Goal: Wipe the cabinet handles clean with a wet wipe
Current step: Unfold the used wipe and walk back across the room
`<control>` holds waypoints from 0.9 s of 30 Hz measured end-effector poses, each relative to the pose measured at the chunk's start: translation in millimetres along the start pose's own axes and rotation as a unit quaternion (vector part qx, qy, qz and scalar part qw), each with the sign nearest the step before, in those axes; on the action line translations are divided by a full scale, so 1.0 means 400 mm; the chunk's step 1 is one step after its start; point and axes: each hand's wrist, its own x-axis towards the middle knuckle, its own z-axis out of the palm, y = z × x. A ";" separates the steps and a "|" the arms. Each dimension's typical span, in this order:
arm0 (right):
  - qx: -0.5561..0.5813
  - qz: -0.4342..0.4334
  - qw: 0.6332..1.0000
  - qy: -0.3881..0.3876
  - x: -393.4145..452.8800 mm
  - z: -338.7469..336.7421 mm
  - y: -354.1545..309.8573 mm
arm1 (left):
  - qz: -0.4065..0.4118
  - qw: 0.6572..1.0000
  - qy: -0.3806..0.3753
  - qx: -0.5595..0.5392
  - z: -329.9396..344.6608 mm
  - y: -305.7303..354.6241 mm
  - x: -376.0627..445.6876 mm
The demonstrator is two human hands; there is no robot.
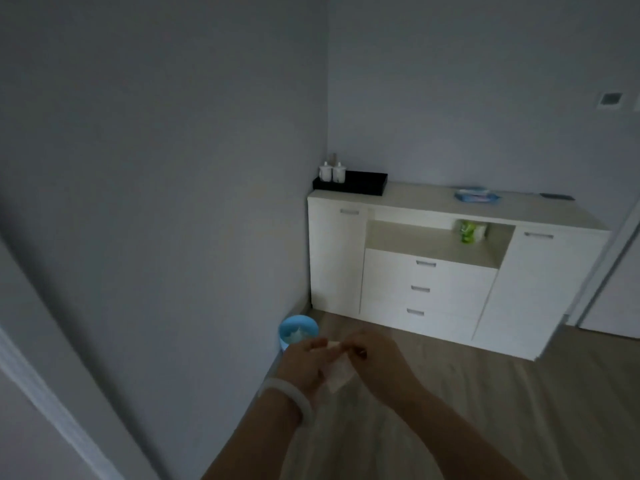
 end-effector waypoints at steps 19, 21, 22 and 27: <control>0.201 0.265 0.943 -0.016 1.164 0.184 0.336 | -0.043 0.993 0.074 0.078 -0.103 0.233 1.150; 0.196 0.279 0.940 -0.001 1.276 0.183 0.361 | -0.026 0.986 0.092 0.133 -0.130 0.290 1.261; 0.200 0.292 0.935 0.009 1.326 0.178 0.379 | -0.020 0.982 0.096 0.164 -0.147 0.307 1.316; 0.213 0.342 0.915 -0.013 1.480 0.166 0.487 | -0.048 0.950 0.089 0.294 -0.197 0.327 1.526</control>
